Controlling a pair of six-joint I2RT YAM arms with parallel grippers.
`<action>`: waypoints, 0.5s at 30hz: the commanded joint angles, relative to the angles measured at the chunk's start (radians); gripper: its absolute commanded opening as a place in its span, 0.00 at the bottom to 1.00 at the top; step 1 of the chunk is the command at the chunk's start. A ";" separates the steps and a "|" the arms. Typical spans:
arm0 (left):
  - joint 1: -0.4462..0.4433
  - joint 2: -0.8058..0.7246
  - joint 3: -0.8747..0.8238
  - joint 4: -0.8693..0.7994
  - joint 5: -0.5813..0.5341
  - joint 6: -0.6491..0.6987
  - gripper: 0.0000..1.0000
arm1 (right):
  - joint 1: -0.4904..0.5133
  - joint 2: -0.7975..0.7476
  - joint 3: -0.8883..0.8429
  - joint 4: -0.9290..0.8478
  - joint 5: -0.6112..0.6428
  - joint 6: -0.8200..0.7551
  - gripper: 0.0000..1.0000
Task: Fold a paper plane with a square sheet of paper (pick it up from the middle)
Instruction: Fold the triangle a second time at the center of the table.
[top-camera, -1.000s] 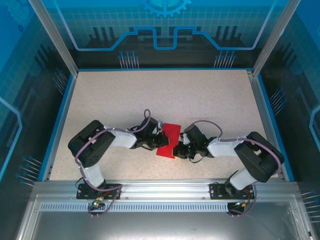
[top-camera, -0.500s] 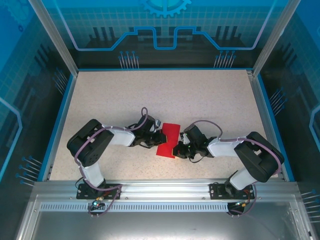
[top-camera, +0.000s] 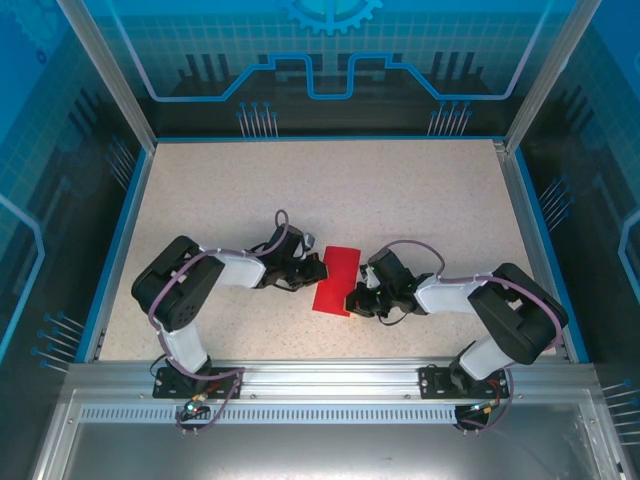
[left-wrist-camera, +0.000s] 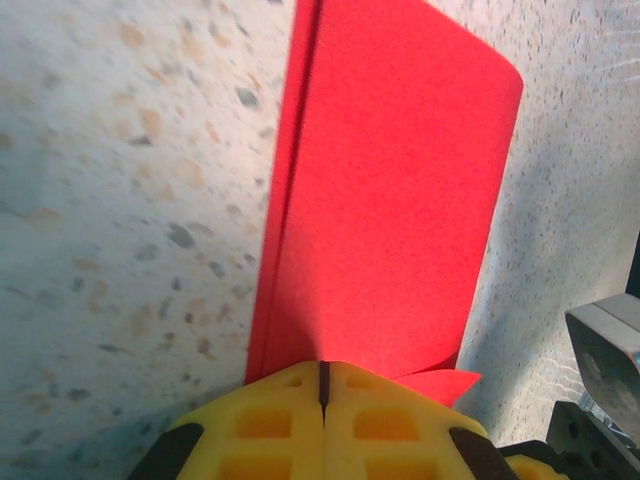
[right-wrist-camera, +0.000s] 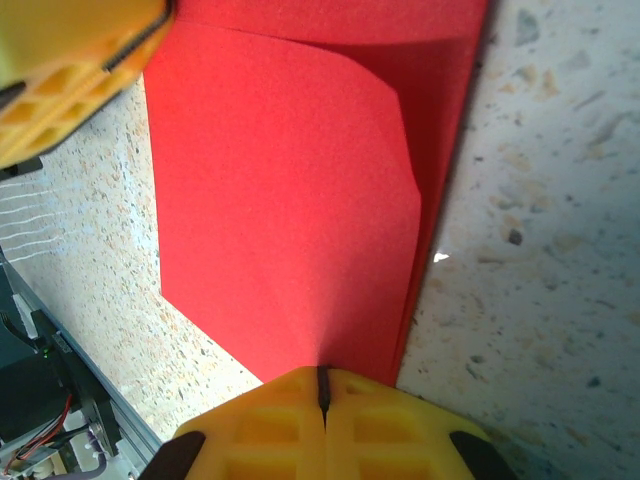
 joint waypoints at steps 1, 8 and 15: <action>0.040 0.012 0.017 -0.068 -0.077 0.049 0.05 | -0.008 0.039 -0.020 -0.133 0.048 -0.014 0.02; 0.049 -0.038 0.047 -0.116 -0.065 0.069 0.07 | -0.009 0.041 -0.005 -0.134 0.040 -0.018 0.02; 0.042 -0.152 0.033 -0.142 -0.036 0.055 0.11 | -0.008 0.045 0.000 -0.129 0.038 -0.014 0.02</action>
